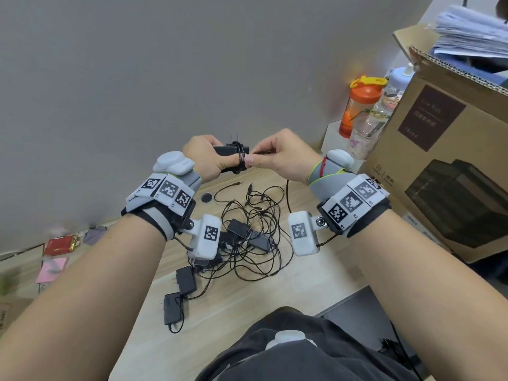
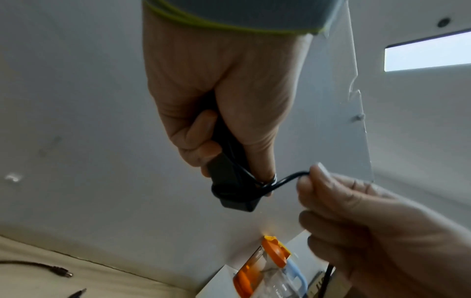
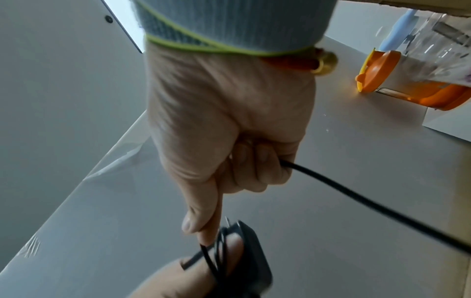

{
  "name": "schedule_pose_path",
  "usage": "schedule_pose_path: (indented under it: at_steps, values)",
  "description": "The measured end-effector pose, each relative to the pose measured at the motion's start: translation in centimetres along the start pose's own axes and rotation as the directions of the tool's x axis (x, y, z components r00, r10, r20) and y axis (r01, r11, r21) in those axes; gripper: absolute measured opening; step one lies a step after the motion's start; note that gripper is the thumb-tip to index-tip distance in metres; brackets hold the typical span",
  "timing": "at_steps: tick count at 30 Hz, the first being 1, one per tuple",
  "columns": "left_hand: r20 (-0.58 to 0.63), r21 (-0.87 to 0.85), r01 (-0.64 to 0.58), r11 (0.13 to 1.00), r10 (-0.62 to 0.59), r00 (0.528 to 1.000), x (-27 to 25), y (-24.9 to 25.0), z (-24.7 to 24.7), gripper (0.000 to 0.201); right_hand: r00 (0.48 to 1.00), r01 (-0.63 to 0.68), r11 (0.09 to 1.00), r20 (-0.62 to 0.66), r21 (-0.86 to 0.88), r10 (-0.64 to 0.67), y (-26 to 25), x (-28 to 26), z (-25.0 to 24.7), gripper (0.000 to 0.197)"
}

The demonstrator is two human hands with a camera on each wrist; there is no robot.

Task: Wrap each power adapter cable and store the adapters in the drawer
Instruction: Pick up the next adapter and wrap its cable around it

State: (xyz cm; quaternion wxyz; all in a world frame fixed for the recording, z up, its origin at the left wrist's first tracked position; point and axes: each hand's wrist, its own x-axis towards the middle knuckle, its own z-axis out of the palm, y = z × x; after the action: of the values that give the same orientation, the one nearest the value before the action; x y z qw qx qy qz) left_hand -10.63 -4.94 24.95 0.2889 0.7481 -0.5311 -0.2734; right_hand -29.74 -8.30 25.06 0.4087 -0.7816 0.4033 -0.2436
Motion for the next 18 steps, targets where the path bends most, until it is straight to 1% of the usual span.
schedule_pose_path:
  at_steps: [1, 3, 6, 10, 14, 18]
  values:
    - [0.006, 0.051, -0.005, 0.999, 0.004, 1.0, -0.2, 0.1, 0.1, 0.051, 1.0, 0.005, 1.0, -0.021, 0.025, -0.004, -0.1, 0.1, -0.3, 0.014]
    - [0.039, 0.097, -0.02, 0.995, 0.017, 0.999, -0.7, 0.2, 0.2, 0.05, 0.998, 0.016, 0.998, -0.068, 0.067, -0.011, -0.2, 0.3, -1.0, 0.012]
    - [0.114, 0.088, -0.076, 0.993, 0.066, 0.991, -1.4, 0.9, 0.4, 0.045, 0.993, 0.019, 0.994, -0.116, 0.104, -0.007, -0.2, 0.8, -1.8, 0.012]
    - [0.167, 0.062, -0.154, 0.986, 0.142, 0.976, -1.5, 1.8, 0.4, 0.044, 0.985, 0.021, 0.988, -0.175, 0.15, 0.006, 0.4, 1.2, -2.1, 0.01]
    - [0.238, -0.025, -0.196, 0.98, 0.197, 0.951, -1.5, 2.1, 0.4, 0.047, 0.985, 0.017, 0.984, -0.171, 0.179, 0.014, 1.3, 1.2, -2.2, 0.012]
    - [0.237, -0.174, -0.19, 0.966, 0.228, 0.944, -1.9, 2.8, 0.5, 0.052, 0.991, -0.023, 0.987, -0.129, 0.158, 0.044, 1.9, 0.8, -1.7, 0.023]
